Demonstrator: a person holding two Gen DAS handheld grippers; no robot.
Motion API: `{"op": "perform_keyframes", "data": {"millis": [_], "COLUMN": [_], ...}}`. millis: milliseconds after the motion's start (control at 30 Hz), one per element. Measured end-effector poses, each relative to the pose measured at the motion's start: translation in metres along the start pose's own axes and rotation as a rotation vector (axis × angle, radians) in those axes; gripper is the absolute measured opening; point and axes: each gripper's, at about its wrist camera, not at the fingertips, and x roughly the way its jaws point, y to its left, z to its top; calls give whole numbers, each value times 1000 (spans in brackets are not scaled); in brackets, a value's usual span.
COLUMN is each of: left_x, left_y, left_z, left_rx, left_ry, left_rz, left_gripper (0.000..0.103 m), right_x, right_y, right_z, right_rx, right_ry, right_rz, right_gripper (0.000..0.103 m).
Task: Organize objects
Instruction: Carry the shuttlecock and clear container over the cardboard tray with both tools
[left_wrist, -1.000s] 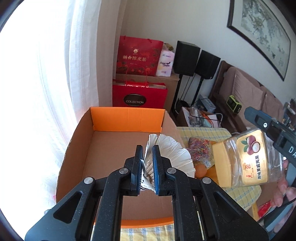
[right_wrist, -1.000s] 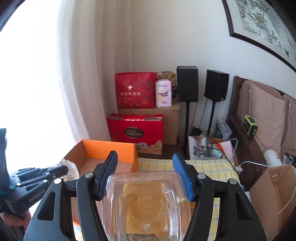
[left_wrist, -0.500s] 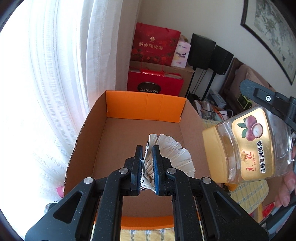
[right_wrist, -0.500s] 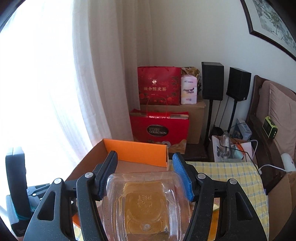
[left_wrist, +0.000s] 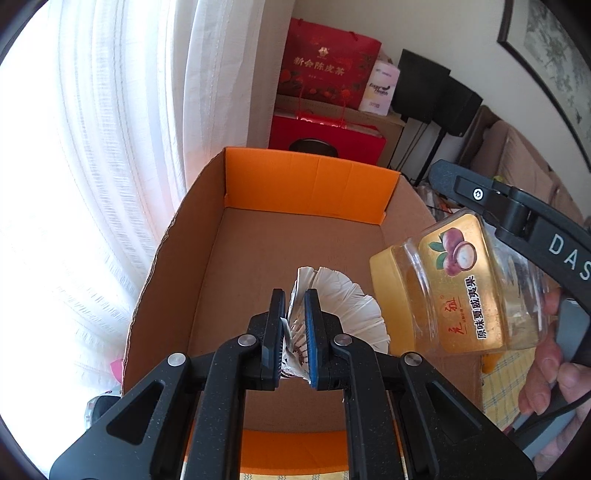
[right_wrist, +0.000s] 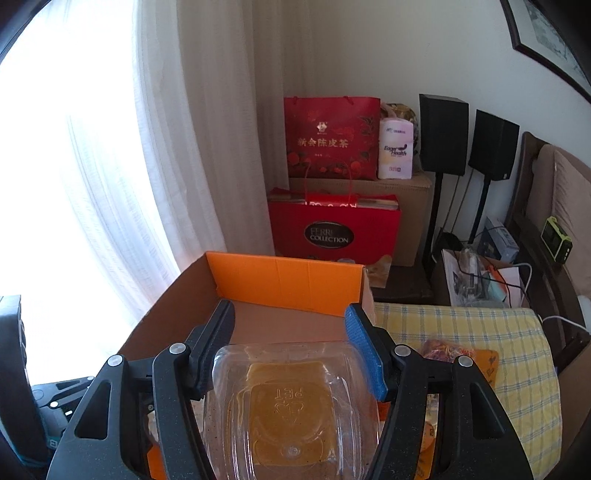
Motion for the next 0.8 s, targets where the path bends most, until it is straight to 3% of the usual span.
{"op": "perform_keyframes", "data": {"millis": [400, 800], "left_x": [13, 15], "left_y": [7, 4], "left_z": [0, -4], "left_rx": [-10, -3], "left_ry": [34, 50], "left_rz": [9, 16], "left_gripper": [10, 10], "right_x": [43, 58], "right_y": [4, -2], "right_z": [-10, -19], "right_rx": [-10, 2], "right_ry": [98, 195], "right_rz": [-14, -9], "right_gripper": [64, 64]}}
